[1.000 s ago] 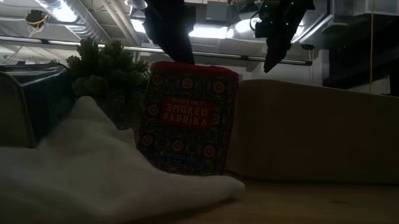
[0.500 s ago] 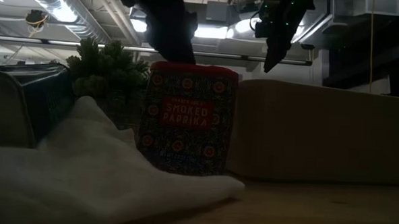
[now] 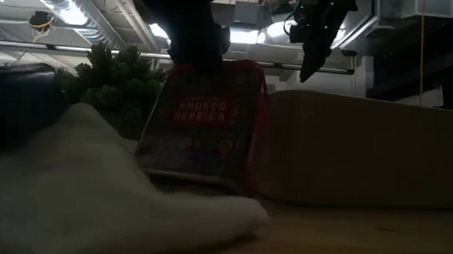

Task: Sort spices by type
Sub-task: Put the red seasoning can into the white bin

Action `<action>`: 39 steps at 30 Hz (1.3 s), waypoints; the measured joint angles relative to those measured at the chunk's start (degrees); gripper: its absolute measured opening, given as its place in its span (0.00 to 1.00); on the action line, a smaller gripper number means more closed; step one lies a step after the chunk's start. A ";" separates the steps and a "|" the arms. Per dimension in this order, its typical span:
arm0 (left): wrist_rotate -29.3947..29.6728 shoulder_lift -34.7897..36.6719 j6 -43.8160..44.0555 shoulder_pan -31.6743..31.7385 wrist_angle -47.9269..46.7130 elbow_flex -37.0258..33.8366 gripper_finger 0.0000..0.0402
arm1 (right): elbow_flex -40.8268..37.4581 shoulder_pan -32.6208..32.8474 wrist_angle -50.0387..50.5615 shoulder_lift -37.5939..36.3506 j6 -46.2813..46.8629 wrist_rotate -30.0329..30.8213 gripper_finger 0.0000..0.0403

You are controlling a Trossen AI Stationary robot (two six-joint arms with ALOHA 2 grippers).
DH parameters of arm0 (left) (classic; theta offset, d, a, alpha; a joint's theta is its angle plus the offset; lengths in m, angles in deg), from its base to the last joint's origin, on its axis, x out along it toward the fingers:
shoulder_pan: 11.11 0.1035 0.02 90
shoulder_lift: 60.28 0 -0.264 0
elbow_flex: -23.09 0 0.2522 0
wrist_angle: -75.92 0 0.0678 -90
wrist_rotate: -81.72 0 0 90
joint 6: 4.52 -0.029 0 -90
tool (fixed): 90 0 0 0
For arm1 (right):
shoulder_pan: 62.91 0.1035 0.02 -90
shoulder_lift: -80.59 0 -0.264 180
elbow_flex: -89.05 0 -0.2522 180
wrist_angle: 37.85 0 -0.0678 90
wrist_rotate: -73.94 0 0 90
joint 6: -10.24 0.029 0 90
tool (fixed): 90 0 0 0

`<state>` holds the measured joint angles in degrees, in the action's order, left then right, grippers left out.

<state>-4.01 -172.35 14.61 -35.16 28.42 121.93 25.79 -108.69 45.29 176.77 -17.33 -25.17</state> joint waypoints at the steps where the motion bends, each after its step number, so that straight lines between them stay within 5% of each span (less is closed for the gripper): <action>1: -0.01 0.00 0.28 -0.02 -0.07 0.00 0.66 | 0.00 0.02 0.06 0.00 -0.02 0.00 0.66; 39: 2.99 0.00 1.47 -2.23 -3.13 2.67 0.66 | 0.00 0.02 0.14 0.00 -0.94 0.02 0.66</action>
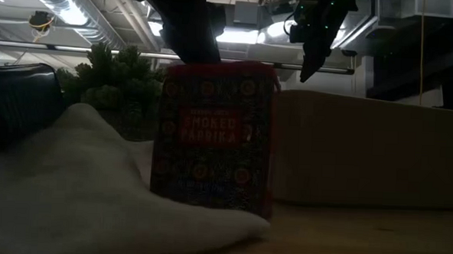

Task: Sort spices by type
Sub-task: Put the red seasoning can into the white bin

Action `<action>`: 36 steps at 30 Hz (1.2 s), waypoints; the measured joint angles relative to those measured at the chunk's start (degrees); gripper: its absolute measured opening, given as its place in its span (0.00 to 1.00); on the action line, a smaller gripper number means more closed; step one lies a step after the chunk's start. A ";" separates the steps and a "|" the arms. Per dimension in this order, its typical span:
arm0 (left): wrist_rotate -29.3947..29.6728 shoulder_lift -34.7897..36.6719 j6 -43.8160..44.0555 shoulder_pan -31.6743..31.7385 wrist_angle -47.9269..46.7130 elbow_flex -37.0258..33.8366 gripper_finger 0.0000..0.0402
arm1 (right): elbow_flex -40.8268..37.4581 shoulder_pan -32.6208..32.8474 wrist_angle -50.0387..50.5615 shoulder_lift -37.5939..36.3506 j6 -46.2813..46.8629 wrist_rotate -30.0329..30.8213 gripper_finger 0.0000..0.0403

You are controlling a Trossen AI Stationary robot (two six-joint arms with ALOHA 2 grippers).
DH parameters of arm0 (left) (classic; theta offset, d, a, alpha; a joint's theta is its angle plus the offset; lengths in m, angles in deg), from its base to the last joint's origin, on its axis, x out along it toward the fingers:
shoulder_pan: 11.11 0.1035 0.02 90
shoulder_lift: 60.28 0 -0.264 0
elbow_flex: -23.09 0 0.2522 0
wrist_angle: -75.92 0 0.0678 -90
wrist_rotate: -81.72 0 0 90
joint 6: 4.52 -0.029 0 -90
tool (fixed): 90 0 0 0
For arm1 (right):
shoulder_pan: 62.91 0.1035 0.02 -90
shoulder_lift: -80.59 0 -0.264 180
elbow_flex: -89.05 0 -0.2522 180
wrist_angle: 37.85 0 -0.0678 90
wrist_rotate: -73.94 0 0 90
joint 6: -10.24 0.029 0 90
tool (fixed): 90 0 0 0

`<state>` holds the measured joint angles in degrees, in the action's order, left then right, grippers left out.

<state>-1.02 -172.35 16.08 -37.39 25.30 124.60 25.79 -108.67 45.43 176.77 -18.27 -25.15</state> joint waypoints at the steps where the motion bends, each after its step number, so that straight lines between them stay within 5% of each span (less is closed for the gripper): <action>1: 0.00 0.00 0.00 0.00 0.00 0.00 0.66 | 0.00 0.00 -0.01 0.00 -0.02 0.00 0.66; 36: 2.13 -1.44 -0.13 -0.79 3.37 -2.89 0.66 | -0.02 0.00 1.04 0.00 -0.04 0.00 0.66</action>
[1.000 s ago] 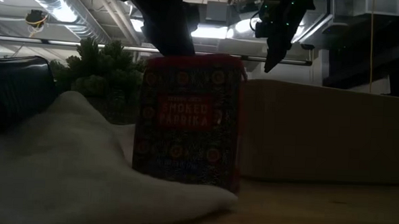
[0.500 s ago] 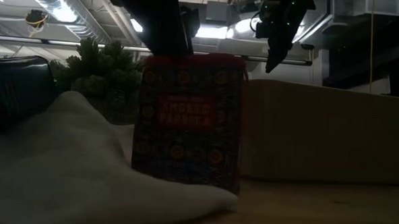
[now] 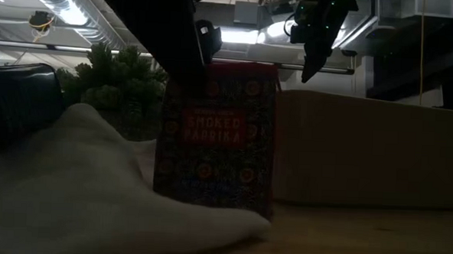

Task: Sort spices by type
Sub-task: Put the red seasoning can into the white bin

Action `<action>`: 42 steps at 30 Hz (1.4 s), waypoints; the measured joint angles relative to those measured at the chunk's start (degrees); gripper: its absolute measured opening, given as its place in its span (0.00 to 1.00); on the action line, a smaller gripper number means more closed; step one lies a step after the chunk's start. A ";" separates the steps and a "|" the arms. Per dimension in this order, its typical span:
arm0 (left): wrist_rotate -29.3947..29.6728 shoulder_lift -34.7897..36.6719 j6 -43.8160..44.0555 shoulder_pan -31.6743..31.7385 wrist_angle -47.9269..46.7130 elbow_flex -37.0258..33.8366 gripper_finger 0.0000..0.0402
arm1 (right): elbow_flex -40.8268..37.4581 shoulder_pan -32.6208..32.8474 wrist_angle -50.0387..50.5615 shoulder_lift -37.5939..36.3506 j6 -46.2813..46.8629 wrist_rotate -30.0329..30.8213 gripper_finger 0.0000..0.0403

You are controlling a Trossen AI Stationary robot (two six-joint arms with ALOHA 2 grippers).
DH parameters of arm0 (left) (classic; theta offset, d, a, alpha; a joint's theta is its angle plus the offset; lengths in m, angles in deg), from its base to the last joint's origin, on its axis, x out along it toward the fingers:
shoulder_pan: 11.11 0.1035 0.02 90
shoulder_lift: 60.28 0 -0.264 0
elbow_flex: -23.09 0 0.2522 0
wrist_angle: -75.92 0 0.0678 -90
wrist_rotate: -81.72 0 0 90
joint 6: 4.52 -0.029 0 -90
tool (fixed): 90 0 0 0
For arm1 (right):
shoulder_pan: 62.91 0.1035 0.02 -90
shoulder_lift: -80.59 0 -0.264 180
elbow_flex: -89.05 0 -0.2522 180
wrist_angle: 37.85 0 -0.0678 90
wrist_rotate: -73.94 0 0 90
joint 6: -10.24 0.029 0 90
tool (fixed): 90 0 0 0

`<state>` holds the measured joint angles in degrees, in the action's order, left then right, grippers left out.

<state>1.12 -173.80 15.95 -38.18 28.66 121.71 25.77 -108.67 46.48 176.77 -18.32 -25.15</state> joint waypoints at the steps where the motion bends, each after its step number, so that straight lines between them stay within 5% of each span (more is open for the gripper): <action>1: 0.01 0.00 0.22 0.00 0.02 0.00 0.66 | 0.00 -0.01 0.00 0.00 0.00 0.00 0.66; 11: 0.16 0.00 0.67 -0.46 0.28 0.00 0.51 | 0.00 0.00 0.00 0.00 -0.02 0.00 0.66; 25: 0.01 3.27 3.66 -0.44 -2.41 0.10 0.51 | 0.00 -0.02 0.02 0.00 -0.04 0.00 0.66; 34: 0.24 11.86 14.56 -0.74 -11.47 0.21 0.51 | 0.00 -0.02 0.02 0.00 -0.04 0.00 0.66; 42: -0.02 20.27 35.82 -3.45 -26.70 0.22 0.51 | 0.00 -0.01 0.02 0.00 -0.18 0.00 0.66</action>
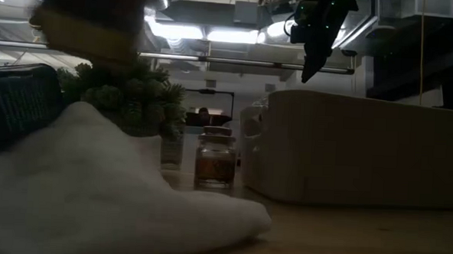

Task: Sort spices by type
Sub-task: Put the red seasoning can into the white bin

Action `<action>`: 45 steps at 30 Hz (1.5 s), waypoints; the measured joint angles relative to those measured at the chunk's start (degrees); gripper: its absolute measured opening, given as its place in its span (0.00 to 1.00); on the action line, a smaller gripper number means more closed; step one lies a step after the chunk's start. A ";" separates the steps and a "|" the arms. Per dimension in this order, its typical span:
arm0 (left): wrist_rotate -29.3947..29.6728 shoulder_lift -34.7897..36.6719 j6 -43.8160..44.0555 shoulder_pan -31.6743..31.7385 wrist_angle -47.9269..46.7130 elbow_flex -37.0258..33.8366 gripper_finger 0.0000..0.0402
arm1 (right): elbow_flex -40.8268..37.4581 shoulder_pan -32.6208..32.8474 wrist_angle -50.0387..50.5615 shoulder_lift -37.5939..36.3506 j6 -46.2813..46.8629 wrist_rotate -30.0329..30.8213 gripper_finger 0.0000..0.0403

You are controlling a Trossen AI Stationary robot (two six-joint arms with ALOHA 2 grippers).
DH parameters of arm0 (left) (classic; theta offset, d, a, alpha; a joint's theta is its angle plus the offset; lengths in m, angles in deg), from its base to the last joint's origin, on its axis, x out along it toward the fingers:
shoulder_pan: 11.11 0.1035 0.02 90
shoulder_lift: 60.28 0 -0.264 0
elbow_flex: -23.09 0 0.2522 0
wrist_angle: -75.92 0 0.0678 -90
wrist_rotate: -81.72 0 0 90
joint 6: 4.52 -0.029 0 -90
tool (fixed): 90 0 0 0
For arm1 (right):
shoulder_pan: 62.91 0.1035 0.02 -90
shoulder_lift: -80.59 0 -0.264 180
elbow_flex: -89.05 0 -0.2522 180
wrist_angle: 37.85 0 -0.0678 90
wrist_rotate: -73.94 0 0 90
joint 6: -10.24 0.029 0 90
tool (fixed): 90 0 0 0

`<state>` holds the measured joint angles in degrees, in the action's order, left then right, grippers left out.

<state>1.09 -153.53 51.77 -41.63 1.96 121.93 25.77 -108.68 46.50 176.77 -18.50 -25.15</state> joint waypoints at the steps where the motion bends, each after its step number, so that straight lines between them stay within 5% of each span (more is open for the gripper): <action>1: -0.10 0.61 2.17 -0.81 -1.59 0.00 0.51 | 0.00 0.00 0.00 0.00 -0.04 0.00 0.66; 10: -4.57 2.22 23.37 -10.16 -15.93 0.02 0.51 | 0.00 0.01 -0.02 0.00 -0.07 0.00 0.66; 26: -4.32 2.18 51.20 -23.17 -15.59 -0.15 0.51 | 0.00 0.00 -0.02 0.00 -0.08 0.00 0.66; 45: 0.26 -3.55 51.59 -24.26 -17.88 -0.34 0.51 | 0.00 -0.01 -0.18 0.00 -0.08 0.00 0.66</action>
<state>1.36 -157.08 103.36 -65.89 -15.91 121.59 25.77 -108.69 46.32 176.77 -18.58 -25.15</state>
